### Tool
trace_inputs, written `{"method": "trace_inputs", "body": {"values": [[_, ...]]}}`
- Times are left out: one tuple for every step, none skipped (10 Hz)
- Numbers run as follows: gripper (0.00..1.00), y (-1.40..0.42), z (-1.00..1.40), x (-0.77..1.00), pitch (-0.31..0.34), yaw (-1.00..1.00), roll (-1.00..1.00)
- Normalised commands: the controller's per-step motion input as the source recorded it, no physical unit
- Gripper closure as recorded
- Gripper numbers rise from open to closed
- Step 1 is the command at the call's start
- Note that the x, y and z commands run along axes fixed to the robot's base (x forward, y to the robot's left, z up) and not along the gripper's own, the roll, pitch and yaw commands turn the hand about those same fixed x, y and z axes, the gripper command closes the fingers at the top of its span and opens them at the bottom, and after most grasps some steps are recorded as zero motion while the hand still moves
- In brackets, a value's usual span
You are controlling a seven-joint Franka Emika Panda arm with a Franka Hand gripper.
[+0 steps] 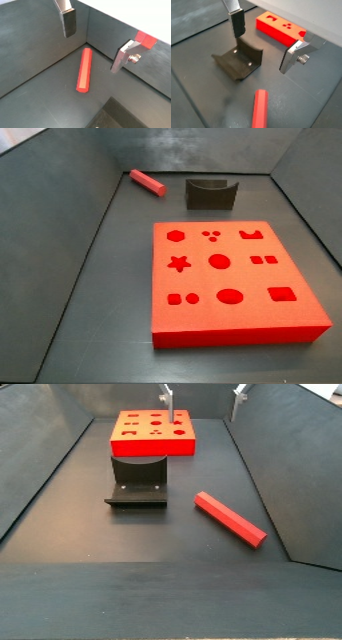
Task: Pick up the hexagon object. Move up. Place the hexagon object on the fixture. Regrasp the hexagon object. Move to above the board. Insert the hexagon object.
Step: Pick up the hexagon object.
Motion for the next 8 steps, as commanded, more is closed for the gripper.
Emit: {"method": "trace_inputs", "body": {"values": [[0.00,0.31,-0.98,-0.11,-0.114,0.77,0.00],[0.00,0.28,-0.96,-0.14,-0.123,0.80,0.01],[0.00,0.29,-0.97,-0.13,-0.130,0.80,0.01],[0.00,0.29,-0.97,-0.12,-0.130,0.80,0.01],[0.00,0.31,-0.97,-0.09,-0.129,0.79,0.00],[0.00,0.32,-0.97,-0.09,-0.107,0.79,0.00],[0.00,0.23,-0.87,-0.01,-0.030,0.79,-0.08],[0.00,0.00,-0.60,0.00,-0.057,0.73,-0.22]]}}
